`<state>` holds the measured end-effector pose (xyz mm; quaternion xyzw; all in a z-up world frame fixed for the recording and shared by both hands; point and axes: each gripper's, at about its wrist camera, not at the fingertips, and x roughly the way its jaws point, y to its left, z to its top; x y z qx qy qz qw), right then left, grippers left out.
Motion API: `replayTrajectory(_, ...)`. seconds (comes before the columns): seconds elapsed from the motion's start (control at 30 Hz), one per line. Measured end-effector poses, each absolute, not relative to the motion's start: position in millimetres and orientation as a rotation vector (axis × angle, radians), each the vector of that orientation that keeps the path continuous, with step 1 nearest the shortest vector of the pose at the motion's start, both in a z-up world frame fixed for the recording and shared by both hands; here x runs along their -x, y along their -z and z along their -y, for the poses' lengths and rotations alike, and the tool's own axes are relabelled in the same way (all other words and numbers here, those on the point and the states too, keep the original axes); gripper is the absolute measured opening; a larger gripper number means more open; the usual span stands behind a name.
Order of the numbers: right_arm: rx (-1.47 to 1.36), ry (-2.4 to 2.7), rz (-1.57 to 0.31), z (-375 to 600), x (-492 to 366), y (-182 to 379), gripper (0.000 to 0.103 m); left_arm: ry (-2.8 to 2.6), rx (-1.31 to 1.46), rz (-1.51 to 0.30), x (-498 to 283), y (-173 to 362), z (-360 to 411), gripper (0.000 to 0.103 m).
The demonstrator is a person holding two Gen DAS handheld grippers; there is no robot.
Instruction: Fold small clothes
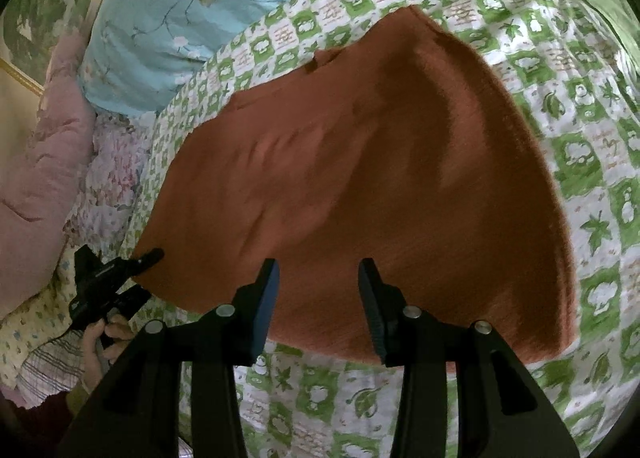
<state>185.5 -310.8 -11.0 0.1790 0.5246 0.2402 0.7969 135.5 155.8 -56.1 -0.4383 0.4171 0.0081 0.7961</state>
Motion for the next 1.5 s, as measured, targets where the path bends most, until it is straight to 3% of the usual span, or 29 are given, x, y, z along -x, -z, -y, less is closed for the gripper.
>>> replayTrajectory(0.33, -0.457, -0.541, -1.072, 345, -213, -2, 0.043, 0.305, 0.578, -0.872, -175, -27, -17, 0.006)
replayTrajectory(0.4, -0.481, -0.562, -1.062, 352, -220, -5, 0.043, 0.367, 0.522, -0.884, -179, -26, 13, 0.0)
replayTrajectory(0.57, -0.536, -0.613, -1.097, 356, -242, 1, 0.043, 0.439, 0.339, -0.979, -189, 7, 92, 0.0)
replayTrajectory(0.73, -0.48, -0.667, -1.122, 334, -258, 2, 0.043, 0.353, 0.412, -0.995, -178, 14, 70, 0.0)
replayTrajectory(0.77, -0.471, -0.681, -1.122, 330, -259, 2, 0.043, 0.321, 0.42, -0.995, -175, 14, 61, 0.003)
replayTrajectory(0.83, -0.455, -0.711, -1.127, 322, -260, 4, 0.043, 0.211, 0.435, -1.013, -168, 13, 38, 0.034)
replayTrajectory(0.9, -0.453, -0.726, -1.141, 314, -261, 8, 0.043, 0.123, 0.464, -0.991, -157, 10, 16, 0.049)
replayTrajectory(1.03, -0.452, -0.737, -1.162, 303, -264, 15, 0.043, 0.087, 0.442, -0.983, -161, 7, 12, 0.069)
replayTrajectory(1.23, -0.441, -0.746, -1.178, 296, -276, 12, 0.043, -0.017, 0.331, -1.019, -191, 13, 41, 0.071)
replayTrajectory(1.37, -0.426, -0.765, -1.161, 295, -280, 3, 0.043, -0.045, 0.326, -0.976, -168, -3, 38, 0.072)
replayTrajectory(1.5, -0.432, -0.772, -1.162, 297, -281, 4, 0.043, -0.135, 0.291, -0.905, -145, -24, 27, 0.081)
